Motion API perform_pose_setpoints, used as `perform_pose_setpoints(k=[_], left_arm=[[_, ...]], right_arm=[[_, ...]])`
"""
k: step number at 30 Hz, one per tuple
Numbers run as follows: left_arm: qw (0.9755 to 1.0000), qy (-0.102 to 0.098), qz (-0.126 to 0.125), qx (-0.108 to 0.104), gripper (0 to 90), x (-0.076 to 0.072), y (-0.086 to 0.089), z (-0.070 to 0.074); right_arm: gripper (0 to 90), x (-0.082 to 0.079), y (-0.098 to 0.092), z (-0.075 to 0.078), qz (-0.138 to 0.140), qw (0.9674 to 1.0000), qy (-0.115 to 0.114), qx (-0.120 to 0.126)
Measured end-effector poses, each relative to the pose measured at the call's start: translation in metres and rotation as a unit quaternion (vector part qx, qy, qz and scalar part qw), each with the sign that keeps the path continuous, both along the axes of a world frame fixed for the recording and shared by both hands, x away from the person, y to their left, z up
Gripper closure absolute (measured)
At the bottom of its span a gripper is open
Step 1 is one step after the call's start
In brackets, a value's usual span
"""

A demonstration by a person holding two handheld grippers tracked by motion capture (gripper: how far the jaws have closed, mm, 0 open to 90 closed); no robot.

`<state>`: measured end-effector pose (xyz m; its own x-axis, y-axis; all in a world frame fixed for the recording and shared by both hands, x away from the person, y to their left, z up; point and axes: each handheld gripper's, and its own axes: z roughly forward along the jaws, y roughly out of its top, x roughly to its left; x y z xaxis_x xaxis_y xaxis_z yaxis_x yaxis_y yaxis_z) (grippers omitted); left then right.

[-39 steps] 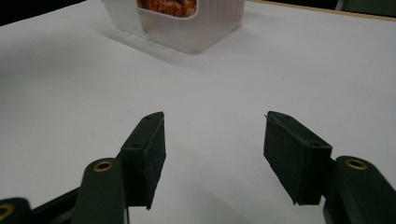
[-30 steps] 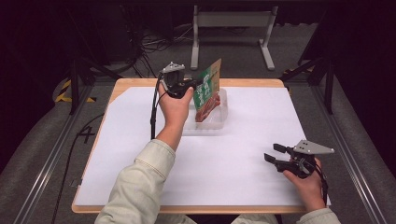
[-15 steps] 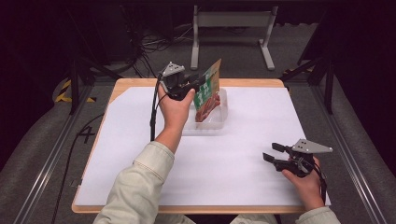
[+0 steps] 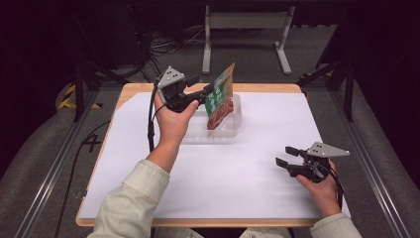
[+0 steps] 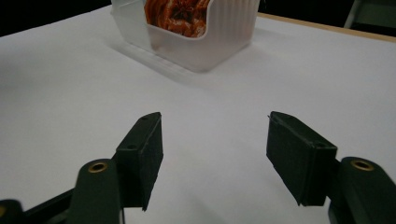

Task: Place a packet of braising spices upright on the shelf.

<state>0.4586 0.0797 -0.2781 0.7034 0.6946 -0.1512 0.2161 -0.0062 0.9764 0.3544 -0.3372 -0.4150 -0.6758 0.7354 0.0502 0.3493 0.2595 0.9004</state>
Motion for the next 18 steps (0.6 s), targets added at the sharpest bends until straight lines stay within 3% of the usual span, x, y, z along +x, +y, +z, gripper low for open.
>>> perform_pose_setpoints(k=[8,18], left_arm=[[0.9999,-0.009,-0.002,0.010,31.1,-0.027,0.023,0.003],[0.9985,0.008,0.002,0.055,18.0,-0.060,0.055,-0.007]], right_arm=[[33.8,0.006,-0.007,0.012,-0.002,0.9999,-0.015,0.007],[31.0,0.012,-0.005,0.013,0.007,0.9998,-0.016,-0.003]])
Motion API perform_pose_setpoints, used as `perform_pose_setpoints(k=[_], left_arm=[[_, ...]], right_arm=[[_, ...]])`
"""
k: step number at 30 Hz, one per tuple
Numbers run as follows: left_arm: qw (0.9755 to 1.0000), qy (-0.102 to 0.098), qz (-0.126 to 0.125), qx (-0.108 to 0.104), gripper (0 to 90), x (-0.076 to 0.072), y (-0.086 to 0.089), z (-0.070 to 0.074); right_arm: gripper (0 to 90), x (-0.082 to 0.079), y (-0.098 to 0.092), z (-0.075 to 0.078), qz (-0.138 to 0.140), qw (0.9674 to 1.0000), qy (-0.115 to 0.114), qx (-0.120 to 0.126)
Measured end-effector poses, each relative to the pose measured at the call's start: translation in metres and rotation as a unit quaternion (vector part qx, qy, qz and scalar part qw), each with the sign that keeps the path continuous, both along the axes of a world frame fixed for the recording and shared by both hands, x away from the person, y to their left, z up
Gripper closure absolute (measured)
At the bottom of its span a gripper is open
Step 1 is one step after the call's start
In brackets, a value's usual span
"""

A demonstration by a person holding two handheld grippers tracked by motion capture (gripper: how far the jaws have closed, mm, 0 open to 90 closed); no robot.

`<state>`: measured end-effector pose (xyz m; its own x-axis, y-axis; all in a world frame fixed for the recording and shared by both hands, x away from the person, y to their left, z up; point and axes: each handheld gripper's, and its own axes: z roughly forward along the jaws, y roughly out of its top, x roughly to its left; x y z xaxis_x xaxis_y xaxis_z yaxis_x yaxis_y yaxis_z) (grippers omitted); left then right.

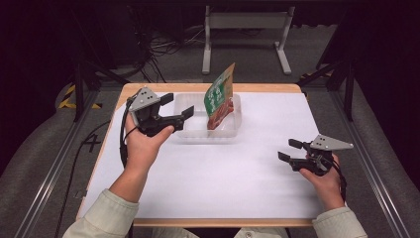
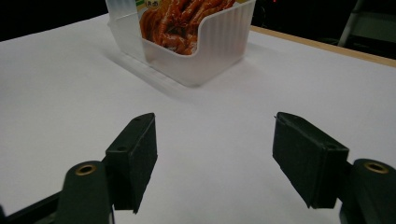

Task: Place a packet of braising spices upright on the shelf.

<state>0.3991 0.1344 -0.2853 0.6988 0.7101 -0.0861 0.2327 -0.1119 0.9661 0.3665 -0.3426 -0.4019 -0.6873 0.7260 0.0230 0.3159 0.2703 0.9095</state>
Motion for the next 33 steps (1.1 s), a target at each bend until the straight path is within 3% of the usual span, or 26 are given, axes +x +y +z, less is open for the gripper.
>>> perform_pose_setpoints(k=[5,9,14,21,25,33], left_arm=[[1.0000,0.000,-0.003,0.009,13.0,-0.008,0.017,-0.009],[0.9986,-0.009,-0.015,0.050,9.7,-0.015,0.028,-0.018],[0.9990,-0.003,-0.024,0.039,8.7,-0.022,0.037,-0.027],[0.9983,0.001,-0.040,0.044,6.6,-0.033,0.050,-0.044],[0.9980,0.017,-0.043,0.042,6.0,-0.039,0.056,-0.059],[0.9981,0.030,-0.042,0.032,5.6,-0.043,0.062,-0.092]], right_arm=[[31.1,-0.001,0.003,0.001,0.004,1.0000,-0.001,-0.001],[31.8,-0.002,0.003,0.000,0.007,1.0000,0.006,0.001],[32.0,-0.003,0.002,-0.001,0.011,0.9999,0.011,0.005],[31.9,-0.004,0.002,-0.001,0.018,0.9997,0.012,0.009],[31.1,-0.005,0.003,-0.001,0.026,0.9996,0.012,0.009],[29.3,-0.007,0.005,-0.003,0.038,0.9992,0.008,0.011]])
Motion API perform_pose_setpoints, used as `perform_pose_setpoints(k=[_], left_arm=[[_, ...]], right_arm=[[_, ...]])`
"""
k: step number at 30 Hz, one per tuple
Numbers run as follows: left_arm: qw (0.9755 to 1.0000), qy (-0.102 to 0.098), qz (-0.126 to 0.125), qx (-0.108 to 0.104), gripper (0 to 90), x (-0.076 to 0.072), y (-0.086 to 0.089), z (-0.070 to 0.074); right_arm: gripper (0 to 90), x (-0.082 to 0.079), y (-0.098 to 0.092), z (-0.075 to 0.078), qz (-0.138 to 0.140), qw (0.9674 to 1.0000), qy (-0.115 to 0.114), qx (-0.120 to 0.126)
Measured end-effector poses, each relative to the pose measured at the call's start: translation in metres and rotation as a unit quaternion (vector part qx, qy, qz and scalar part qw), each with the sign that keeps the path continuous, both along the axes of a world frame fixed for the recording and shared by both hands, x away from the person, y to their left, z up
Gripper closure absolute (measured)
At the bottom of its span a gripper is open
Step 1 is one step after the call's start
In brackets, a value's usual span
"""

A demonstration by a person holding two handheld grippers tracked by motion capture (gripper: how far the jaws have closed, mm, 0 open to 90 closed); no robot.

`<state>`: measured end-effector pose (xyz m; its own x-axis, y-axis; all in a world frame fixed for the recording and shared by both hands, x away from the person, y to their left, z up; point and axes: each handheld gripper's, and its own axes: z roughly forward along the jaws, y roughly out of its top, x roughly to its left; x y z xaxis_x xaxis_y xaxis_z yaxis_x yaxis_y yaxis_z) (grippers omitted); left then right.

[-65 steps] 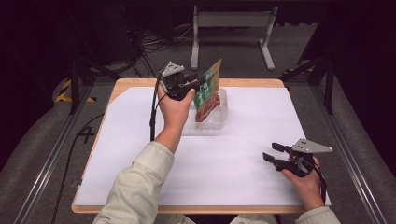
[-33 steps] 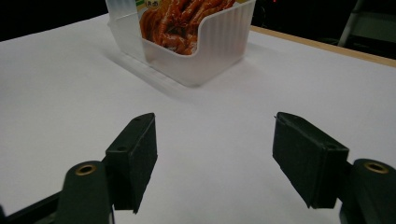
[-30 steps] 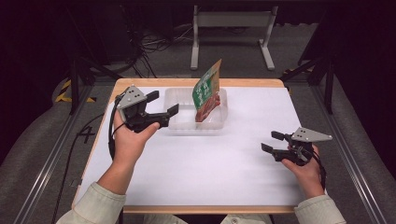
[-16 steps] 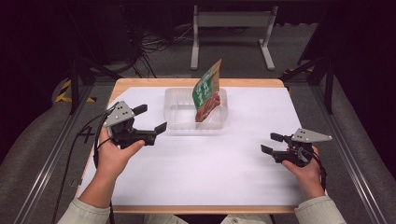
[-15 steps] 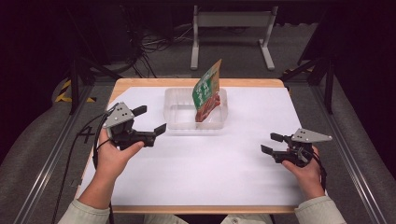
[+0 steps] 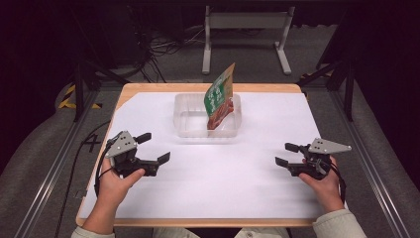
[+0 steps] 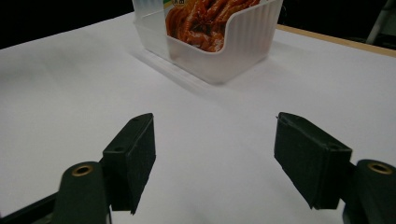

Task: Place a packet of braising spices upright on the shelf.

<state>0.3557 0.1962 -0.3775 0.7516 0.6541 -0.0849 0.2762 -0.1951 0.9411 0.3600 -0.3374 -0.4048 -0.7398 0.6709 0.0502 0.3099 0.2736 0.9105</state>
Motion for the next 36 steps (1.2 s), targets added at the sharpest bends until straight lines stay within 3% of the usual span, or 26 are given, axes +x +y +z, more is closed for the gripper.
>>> perform_pose_setpoints(k=[12,15,18,20,23,31,36], left_arm=[[0.9998,0.020,0.009,-0.001,3.8,0.002,0.005,-0.047],[0.9998,0.008,0.018,-0.007,4.2,0.002,0.009,-0.055],[0.9995,-0.007,0.011,0.028,2.4,0.002,0.014,-0.066],[0.9994,-0.003,0.013,0.030,2.5,0.001,0.016,-0.069],[0.9998,0.012,0.017,0.004,2.4,0.002,0.018,-0.072],[0.9991,0.014,0.022,0.034,2.7,0.005,0.015,-0.076],[0.9992,0.016,0.020,0.031,2.8,0.005,0.016,-0.077]], right_arm=[[27.2,0.000,0.005,-0.008,0.006,1.0000,-0.005,-0.006],[27.2,0.000,0.004,-0.010,0.004,1.0000,-0.005,-0.006],[27.1,0.000,0.004,-0.012,0.001,1.0000,-0.004,-0.005],[26.9,0.000,0.003,-0.013,-0.002,1.0000,-0.004,-0.004],[26.7,0.001,0.002,-0.015,-0.006,1.0000,-0.001,-0.003],[25.5,0.003,0.001,-0.020,-0.013,0.9999,0.005,-0.004],[25.2,0.003,0.001,-0.021,-0.016,0.9999,0.005,-0.004]])
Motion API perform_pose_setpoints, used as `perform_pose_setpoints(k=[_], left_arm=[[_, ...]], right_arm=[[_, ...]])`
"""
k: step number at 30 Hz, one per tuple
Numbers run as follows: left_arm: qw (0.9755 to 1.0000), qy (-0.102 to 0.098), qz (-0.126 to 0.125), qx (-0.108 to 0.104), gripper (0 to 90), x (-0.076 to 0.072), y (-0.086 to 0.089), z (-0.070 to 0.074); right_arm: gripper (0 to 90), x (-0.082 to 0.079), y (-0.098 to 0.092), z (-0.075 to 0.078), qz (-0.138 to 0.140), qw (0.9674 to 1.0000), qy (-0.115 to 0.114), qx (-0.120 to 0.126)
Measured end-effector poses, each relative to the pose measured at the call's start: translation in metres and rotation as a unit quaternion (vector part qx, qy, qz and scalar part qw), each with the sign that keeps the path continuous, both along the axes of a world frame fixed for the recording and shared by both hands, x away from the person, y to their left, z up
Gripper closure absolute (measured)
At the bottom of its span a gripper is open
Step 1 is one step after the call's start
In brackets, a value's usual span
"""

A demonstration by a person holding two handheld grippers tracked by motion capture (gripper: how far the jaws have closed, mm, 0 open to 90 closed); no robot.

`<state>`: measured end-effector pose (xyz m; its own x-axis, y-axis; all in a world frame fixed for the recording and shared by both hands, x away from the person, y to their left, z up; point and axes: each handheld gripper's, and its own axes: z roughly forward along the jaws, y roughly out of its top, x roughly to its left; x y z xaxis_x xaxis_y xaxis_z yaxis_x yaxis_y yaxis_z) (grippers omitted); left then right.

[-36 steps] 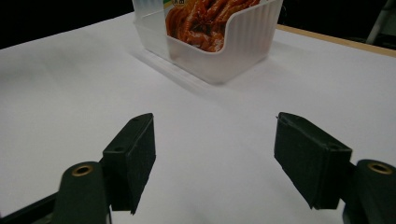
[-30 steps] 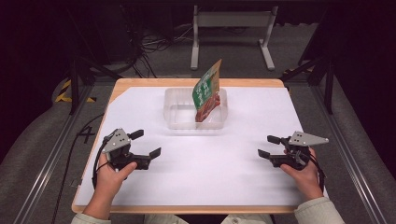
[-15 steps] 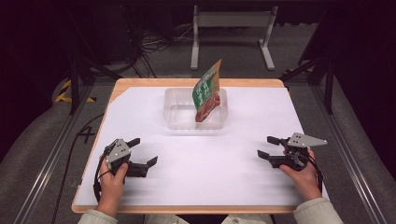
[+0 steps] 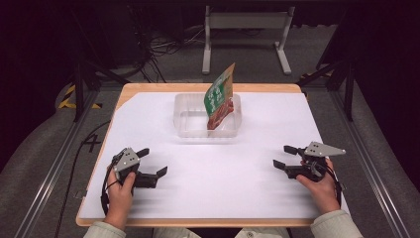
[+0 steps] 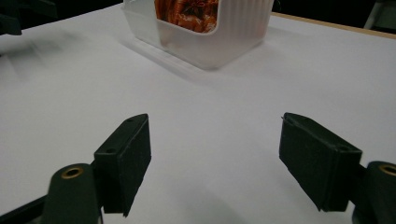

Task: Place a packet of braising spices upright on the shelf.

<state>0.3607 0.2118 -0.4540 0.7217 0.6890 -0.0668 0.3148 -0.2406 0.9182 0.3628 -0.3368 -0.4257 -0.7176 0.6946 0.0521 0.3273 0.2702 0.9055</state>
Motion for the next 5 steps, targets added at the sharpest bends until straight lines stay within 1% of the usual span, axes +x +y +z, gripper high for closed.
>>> perform_pose_setpoints(k=[5], left_arm=[[1.0000,0.000,-0.001,-0.001,2.5,-0.0001,0.0006,0.0000]], right_arm=[[24.9,0.0003,0.0000,-0.0006,-0.002,1.0000,0.000,0.000]])
